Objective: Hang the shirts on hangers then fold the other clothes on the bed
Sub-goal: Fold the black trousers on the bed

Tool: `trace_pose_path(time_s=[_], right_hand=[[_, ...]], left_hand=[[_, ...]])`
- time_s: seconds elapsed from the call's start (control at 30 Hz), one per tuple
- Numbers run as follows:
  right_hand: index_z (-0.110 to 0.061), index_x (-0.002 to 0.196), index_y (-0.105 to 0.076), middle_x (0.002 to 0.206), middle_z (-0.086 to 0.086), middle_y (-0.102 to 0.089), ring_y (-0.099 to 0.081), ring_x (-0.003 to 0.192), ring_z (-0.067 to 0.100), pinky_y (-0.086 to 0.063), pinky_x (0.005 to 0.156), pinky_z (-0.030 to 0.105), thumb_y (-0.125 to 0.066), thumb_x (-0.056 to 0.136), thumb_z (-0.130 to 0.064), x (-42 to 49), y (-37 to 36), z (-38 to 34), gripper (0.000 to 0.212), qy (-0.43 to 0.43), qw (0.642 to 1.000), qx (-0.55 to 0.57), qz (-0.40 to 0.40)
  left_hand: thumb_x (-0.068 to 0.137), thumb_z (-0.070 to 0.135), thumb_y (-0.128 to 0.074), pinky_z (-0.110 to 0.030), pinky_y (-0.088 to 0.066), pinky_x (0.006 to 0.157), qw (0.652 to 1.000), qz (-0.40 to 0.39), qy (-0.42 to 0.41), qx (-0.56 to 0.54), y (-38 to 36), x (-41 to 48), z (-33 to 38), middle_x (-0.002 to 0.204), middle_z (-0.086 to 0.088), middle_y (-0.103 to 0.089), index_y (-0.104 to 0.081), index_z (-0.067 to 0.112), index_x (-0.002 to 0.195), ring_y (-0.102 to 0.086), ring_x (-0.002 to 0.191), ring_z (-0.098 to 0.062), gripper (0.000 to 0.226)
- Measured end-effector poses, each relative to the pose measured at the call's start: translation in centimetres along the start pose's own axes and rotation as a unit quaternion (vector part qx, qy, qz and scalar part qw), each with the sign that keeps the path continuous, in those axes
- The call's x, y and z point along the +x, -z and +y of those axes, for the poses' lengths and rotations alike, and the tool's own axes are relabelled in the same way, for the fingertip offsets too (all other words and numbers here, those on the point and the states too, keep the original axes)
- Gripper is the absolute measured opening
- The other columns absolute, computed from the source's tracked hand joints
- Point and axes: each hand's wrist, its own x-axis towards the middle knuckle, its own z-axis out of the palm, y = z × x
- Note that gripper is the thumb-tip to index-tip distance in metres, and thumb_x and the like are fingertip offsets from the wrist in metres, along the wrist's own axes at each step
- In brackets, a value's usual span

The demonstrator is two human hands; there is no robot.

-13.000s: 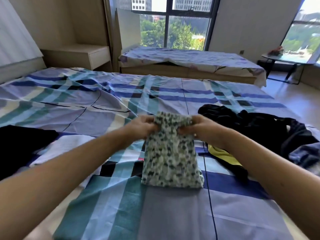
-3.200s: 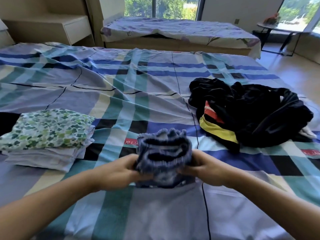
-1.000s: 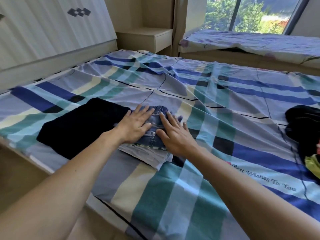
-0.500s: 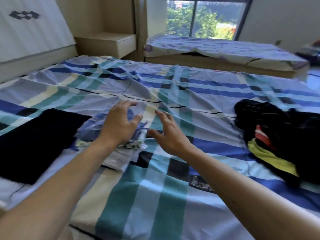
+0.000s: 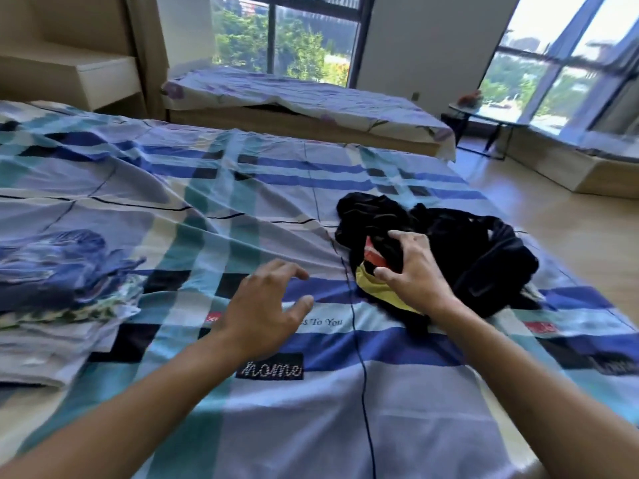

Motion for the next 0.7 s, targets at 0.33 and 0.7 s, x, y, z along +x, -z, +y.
trace_pose_path(time_s=[0.33, 0.7], right_hand=[[-0.029, 0.152, -0.028, 0.152, 0.02, -0.019, -0.036, 0.138, 0.045, -0.038, 0.11, 0.053, -0.08, 0.078, -0.038, 0.5, 3.2, 11.0, 0.091, -0.333, 0.939, -0.087, -0.007], [-0.019, 0.091, -0.069, 0.084, 0.003, -0.069, -0.063, 0.073, 0.018, -0.053, 0.068, 0.028, -0.078, 0.077, -0.008, -0.6, 4.6, 4.1, 0.02, -0.179, 0.97, 0.164, 0.025]], left_hand=[[0.091, 0.046, -0.061, -0.03, -0.038, 0.103, 0.999, -0.03, 0.004, 0.024, -2.6, 0.4, -0.4, 0.124, 0.013, -0.056, -0.06, 0.027, 0.125, -0.052, 0.121, -0.012, 0.039], [0.075, 0.066, -0.066, -0.03, -0.051, 0.096, 0.987, -0.103, 0.038, -0.12, -4.6, 0.6, 0.3, 0.119, 0.019, -0.062, -0.06, 0.035, 0.118, -0.062, 0.109, -0.001, 0.053]])
